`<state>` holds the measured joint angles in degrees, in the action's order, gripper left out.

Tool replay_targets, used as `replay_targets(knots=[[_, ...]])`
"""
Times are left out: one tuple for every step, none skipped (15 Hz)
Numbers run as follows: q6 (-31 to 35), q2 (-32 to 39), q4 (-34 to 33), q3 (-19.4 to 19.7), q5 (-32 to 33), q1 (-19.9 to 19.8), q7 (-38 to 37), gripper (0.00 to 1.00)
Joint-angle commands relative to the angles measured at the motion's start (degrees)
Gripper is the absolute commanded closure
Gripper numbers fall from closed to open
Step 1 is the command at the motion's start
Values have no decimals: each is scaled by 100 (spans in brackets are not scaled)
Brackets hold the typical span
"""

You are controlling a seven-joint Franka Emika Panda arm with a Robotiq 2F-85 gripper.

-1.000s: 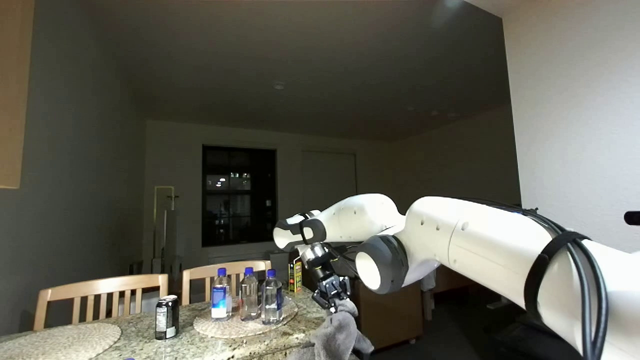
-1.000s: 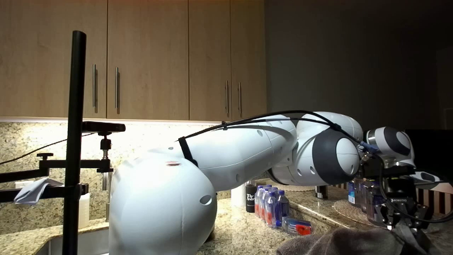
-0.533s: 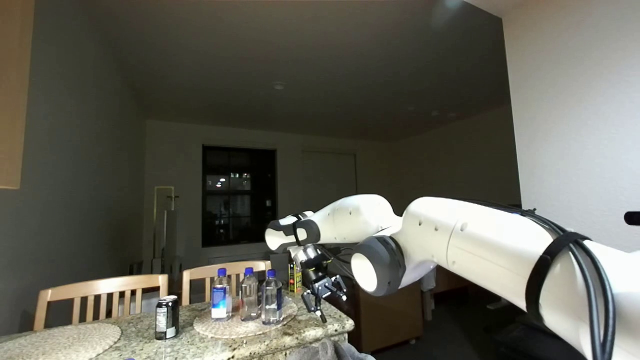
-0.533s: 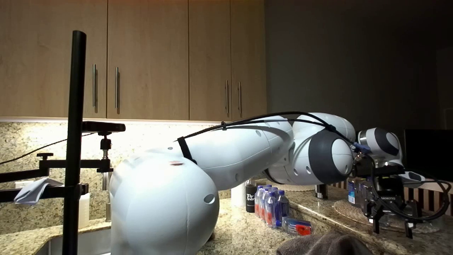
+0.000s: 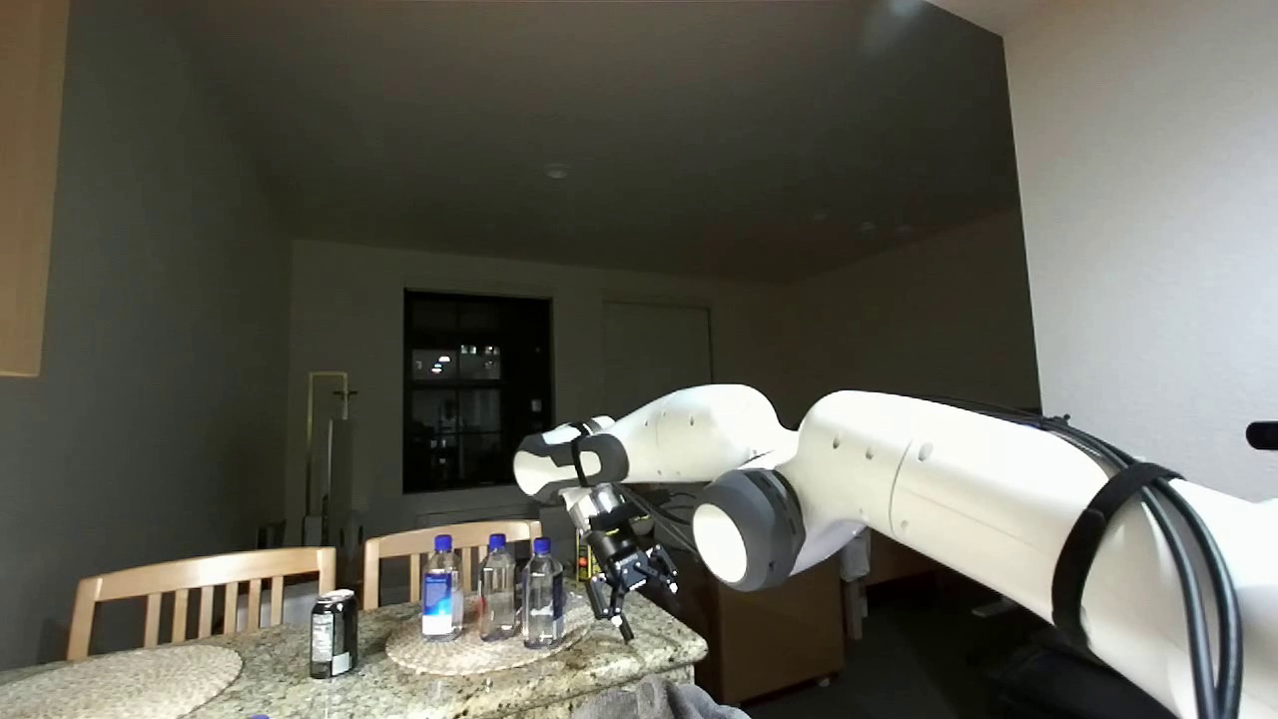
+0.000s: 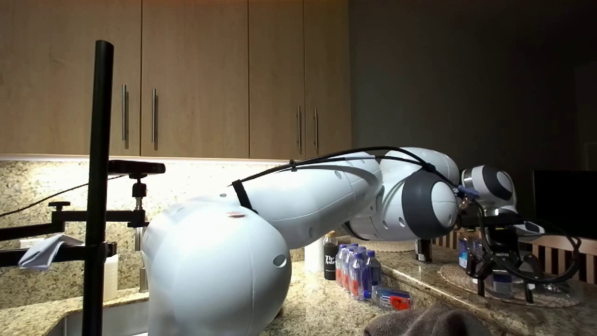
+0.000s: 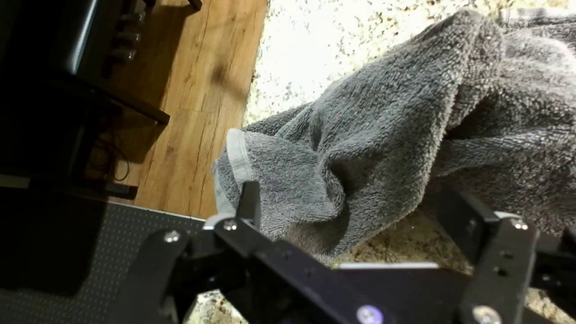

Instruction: Put the towel on top of the teddy bear

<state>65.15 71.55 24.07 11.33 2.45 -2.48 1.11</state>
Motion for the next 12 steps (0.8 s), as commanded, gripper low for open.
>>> replay_targets(knots=[[-44, -276, -16, -10, 30, 64, 251, 0], [-16, -313, -83, -30, -8, 73, 214, 0], [-26, -364, -146, -71, -69, 86, 148, 0], [-50, -412, -199, -115, -114, 100, 154, 0], [-86, -405, -398, -394, 2, 66, 80, 0], [10, -555, -271, -473, -29, 102, 63, 0], [62, -617, -328, -609, -103, 116, 19, 0], [160, -688, -359, -740, -167, 134, -34, 0], [284, -770, -385, -886, -258, 157, -119, 0], [414, -841, -396, -1000, -324, 189, -143, 0], [529, -911, -388, -1083, -357, 250, -117, 0], [634, -985, -376, -1153, -389, 306, -92, 0]])
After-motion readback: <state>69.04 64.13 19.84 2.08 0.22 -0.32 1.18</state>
